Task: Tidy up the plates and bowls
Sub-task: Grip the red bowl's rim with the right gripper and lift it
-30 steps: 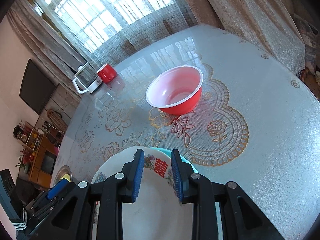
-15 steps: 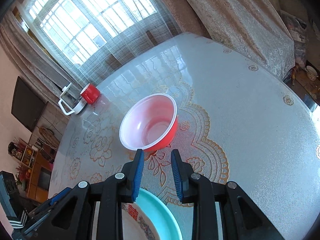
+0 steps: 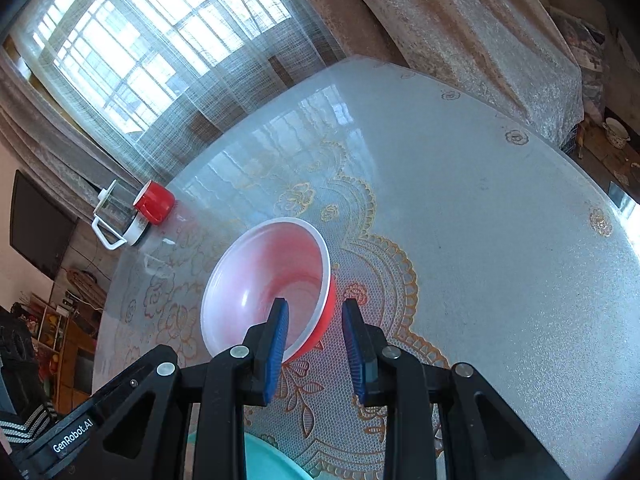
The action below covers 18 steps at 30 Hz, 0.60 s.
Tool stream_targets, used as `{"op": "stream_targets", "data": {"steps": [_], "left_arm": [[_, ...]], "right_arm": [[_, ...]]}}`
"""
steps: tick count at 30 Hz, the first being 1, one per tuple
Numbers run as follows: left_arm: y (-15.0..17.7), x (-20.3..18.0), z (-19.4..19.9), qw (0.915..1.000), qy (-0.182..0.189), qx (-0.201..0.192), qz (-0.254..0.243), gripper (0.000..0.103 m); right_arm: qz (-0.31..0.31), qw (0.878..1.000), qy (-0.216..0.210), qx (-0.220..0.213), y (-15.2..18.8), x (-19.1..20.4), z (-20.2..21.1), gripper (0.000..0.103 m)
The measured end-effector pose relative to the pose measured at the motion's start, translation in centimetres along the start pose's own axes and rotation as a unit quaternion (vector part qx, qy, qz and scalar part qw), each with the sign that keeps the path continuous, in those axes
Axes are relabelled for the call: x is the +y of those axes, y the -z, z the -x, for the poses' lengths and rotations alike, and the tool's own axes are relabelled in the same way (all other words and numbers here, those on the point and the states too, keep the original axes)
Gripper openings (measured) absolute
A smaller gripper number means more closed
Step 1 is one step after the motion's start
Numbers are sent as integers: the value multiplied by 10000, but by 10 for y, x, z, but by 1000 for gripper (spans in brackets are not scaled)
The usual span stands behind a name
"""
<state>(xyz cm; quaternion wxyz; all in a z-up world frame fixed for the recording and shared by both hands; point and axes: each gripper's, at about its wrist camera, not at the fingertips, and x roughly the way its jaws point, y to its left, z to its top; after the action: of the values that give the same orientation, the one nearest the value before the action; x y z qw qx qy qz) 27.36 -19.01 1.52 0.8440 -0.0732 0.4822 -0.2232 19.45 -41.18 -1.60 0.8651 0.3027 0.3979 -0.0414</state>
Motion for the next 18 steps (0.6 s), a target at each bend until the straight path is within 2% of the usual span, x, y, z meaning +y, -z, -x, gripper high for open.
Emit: {"op": "stream_targets", "data": {"steps": [3,4,6,8,18], "left_arm": [[-3,-5,-19,9997,-28,225,-16,35],[-2,-7,-22,9996,-15,263,-86,26],[1,-13,-23,9994,21,279,-202,15],[5,-16,-17,9993,22,204,-315,15],[20,-11,25,9990,39,-186,-395,15]], "right_arm": [[64,9999,5,80,1,1,-5,21],[83,9999,10,81,1,1,-5,18],[156,9998,-46,65,2,3,-3,16],[239,9997,-42,50,4,6,-1,13],[357,9990,-254,67,16,16,15,13]]}}
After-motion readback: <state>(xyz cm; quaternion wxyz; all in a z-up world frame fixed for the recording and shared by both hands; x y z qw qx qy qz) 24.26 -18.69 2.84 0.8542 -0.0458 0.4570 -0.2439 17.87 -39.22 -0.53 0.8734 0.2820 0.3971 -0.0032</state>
